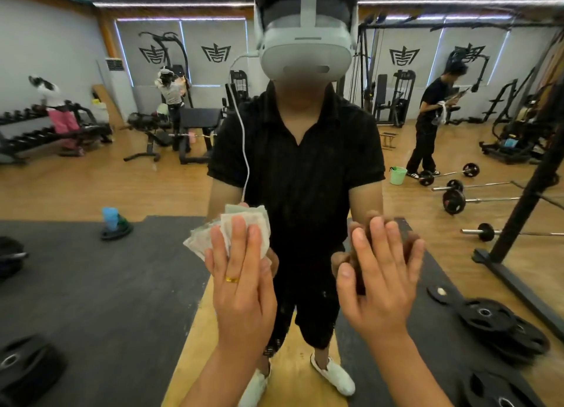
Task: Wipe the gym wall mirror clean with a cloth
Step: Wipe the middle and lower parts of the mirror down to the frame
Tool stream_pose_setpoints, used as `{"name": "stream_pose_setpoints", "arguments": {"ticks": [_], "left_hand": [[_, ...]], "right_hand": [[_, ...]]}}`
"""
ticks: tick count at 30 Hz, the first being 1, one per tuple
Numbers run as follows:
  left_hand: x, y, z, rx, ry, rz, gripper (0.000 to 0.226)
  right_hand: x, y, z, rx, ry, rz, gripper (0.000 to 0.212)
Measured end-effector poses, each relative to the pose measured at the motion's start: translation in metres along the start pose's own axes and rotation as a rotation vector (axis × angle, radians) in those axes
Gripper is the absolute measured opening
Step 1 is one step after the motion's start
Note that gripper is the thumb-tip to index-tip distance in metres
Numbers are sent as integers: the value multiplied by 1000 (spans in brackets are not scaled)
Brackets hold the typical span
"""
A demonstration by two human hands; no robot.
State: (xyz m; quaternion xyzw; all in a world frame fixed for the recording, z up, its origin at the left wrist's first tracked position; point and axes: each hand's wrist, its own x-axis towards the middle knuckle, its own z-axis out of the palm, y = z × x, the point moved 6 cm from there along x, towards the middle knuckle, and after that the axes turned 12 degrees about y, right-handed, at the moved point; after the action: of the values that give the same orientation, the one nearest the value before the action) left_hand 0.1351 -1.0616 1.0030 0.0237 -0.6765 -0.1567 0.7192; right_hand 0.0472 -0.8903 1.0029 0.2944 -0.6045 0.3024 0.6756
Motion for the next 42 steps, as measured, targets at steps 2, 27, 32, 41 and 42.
{"name": "stream_pose_setpoints", "arguments": {"ticks": [2, 27, 32, 41, 42], "left_hand": [[5, 3, 4, 20, 10, 15, 57], [41, 65, 55, -5, 43, 147, 40], [-1, 58, 47, 11, -41, 117, 43], [66, 95, 67, 17, -43, 182, 47], [65, 95, 67, 45, -35, 206, 46]], "right_hand": [[1, 1, 0, 18, 3, 5, 46], [-1, 8, -3, 114, 20, 33, 46], [-1, 10, -4, 136, -10, 50, 47], [7, 9, -6, 170, -12, 103, 49], [8, 8, -7, 183, -24, 112, 49]]}}
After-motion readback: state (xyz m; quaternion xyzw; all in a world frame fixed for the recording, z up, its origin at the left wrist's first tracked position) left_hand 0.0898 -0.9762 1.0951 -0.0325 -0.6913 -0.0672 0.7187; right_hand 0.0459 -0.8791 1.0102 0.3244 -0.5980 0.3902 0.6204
